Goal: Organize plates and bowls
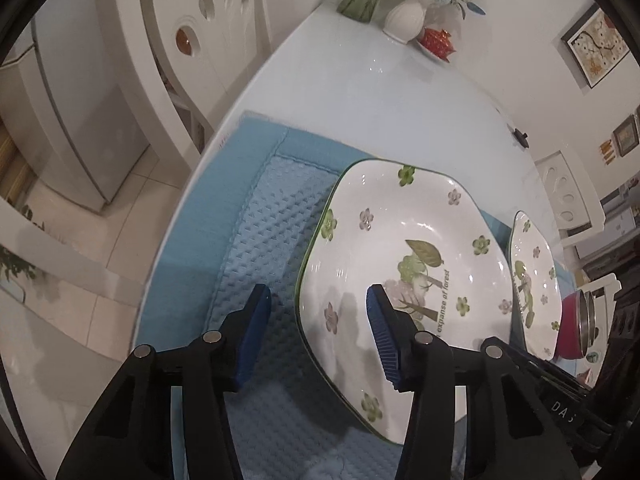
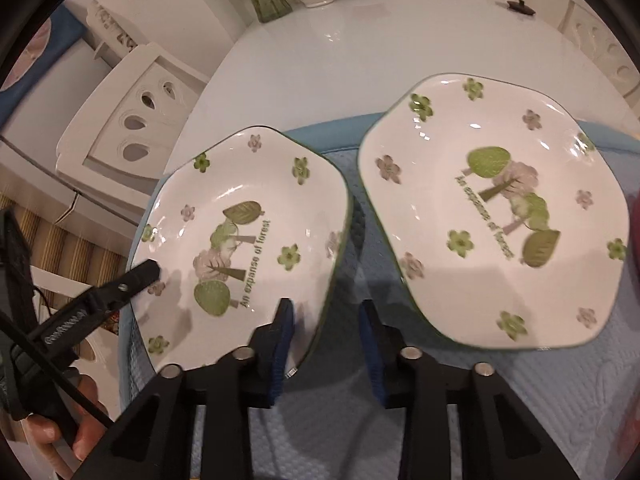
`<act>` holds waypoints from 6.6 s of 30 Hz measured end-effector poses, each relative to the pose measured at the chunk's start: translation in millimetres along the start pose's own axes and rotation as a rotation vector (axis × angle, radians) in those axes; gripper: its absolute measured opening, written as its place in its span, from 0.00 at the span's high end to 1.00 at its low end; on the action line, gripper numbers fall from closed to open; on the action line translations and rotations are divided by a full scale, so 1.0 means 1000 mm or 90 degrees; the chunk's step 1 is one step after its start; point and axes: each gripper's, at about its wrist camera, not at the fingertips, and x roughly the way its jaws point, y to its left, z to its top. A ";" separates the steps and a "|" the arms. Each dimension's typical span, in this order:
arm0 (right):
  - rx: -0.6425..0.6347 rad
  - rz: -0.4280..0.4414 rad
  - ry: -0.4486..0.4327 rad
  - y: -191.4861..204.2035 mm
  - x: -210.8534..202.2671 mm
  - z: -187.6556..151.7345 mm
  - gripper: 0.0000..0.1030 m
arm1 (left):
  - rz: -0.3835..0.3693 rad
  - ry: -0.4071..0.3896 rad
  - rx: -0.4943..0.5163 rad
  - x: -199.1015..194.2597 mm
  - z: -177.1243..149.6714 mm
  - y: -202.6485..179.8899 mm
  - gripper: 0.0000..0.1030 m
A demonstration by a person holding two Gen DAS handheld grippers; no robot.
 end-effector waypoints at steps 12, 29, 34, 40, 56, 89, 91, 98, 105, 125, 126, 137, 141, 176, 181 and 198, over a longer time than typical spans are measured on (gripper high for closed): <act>0.023 0.031 0.015 0.038 -0.005 -0.036 0.75 | 0.013 -0.003 0.020 0.006 0.012 0.008 0.55; -0.049 0.021 -0.016 0.010 0.019 0.016 0.76 | 0.041 -0.040 0.148 0.016 0.014 -0.016 0.69; -0.085 0.015 -0.035 0.011 0.011 0.011 0.76 | 0.024 -0.067 0.155 -0.003 0.007 -0.011 0.80; -0.124 0.026 -0.047 0.015 -0.005 0.000 0.76 | 0.029 -0.088 0.183 -0.020 -0.004 -0.018 0.83; -0.123 0.046 0.001 0.023 0.003 -0.029 0.68 | 0.010 -0.051 0.139 -0.002 0.004 0.012 0.78; -0.086 0.029 0.006 0.007 -0.080 -0.076 0.71 | -0.017 -0.063 0.081 -0.106 -0.087 -0.018 0.73; -0.081 0.022 0.017 0.002 -0.085 -0.092 0.70 | -0.026 -0.040 0.072 -0.109 -0.107 -0.016 0.73; -0.078 -0.003 0.052 -0.017 -0.101 -0.143 0.70 | -0.030 0.017 0.070 -0.113 -0.163 -0.019 0.73; -0.093 -0.023 0.072 -0.027 -0.099 -0.171 0.70 | -0.007 0.042 0.070 -0.101 -0.189 -0.019 0.73; -0.107 -0.054 0.094 -0.034 -0.091 -0.177 0.71 | -0.002 0.058 0.060 -0.100 -0.192 -0.018 0.75; -0.108 -0.055 0.093 -0.034 -0.091 -0.176 0.71 | -0.002 0.055 0.056 -0.102 -0.191 -0.018 0.75; -0.114 -0.066 0.077 -0.030 -0.102 -0.178 0.71 | 0.017 0.011 0.045 -0.123 -0.181 -0.011 0.73; -0.133 -0.095 0.047 -0.025 -0.118 -0.181 0.71 | 0.022 0.012 0.039 -0.125 -0.185 -0.006 0.73; -0.115 -0.071 0.155 -0.011 -0.098 -0.190 0.67 | 0.035 0.006 0.063 -0.119 -0.167 -0.021 0.73; -0.041 -0.040 0.098 -0.045 -0.120 -0.159 0.67 | 0.008 -0.005 0.100 -0.116 -0.139 -0.044 0.73; 0.255 -0.085 -0.070 -0.154 -0.097 -0.011 0.53 | -0.093 0.056 0.226 0.007 0.010 -0.168 0.61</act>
